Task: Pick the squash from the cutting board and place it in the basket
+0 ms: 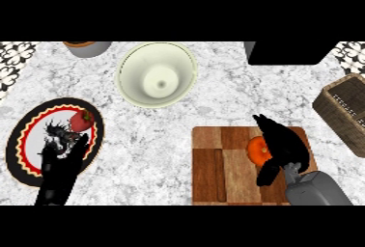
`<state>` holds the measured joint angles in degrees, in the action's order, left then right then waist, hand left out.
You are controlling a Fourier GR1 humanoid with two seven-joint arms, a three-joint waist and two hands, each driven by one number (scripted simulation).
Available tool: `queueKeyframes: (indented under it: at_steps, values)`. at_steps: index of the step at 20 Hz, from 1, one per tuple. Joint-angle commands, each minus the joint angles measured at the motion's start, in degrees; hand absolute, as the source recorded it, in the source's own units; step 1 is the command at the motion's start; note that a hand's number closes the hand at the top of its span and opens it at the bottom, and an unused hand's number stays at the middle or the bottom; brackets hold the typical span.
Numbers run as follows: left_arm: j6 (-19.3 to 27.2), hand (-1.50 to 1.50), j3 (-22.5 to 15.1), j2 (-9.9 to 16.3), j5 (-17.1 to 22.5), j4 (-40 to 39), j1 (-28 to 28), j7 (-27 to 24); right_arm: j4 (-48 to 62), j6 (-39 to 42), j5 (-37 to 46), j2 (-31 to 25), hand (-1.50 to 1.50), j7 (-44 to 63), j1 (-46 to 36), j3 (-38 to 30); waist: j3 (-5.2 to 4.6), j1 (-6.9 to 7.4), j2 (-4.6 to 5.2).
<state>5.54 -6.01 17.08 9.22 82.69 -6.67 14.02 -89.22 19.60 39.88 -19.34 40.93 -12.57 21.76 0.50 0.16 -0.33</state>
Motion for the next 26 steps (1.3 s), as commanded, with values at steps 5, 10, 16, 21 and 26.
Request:
queueKeyframes:
  at_steps: [5,10,16,21,26]
  values:
    - [-0.14,0.0,0.06,-2.9,-2.74,-3.6,2.06,2.18,4.17,-0.44,3.99,3.14,-1.5,-2.7,-1.0,-2.0,-0.5,-0.09,0.34]
    - [-3.07,0.0,2.0,-1.53,-0.54,-1.9,0.45,2.35,8.82,-2.7,8.91,-0.52,1.5,-11.51,-1.91,0.08,-0.49,0.12,0.39]
    - [-2.97,0.0,2.19,-3.0,-2.62,-0.6,-2.65,0.1,3.29,-0.72,12.1,-0.35,1.5,-11.18,0.91,0.26,-0.5,-0.04,0.28]
    - [-4.16,0.0,3.97,-2.89,-1.85,-4.06,-2.51,-1.67,0.68,-4.29,14.11,-3.37,1.5,-18.06,4.43,1.91,-0.52,-0.48,0.19]
    - [-2.48,0.0,5.12,-1.79,-1.93,-2.01,-3.83,0.49,-18.96,-2.69,14.5,-15.78,1.5,-33.88,15.35,13.33,-0.62,-4.8,-1.47]
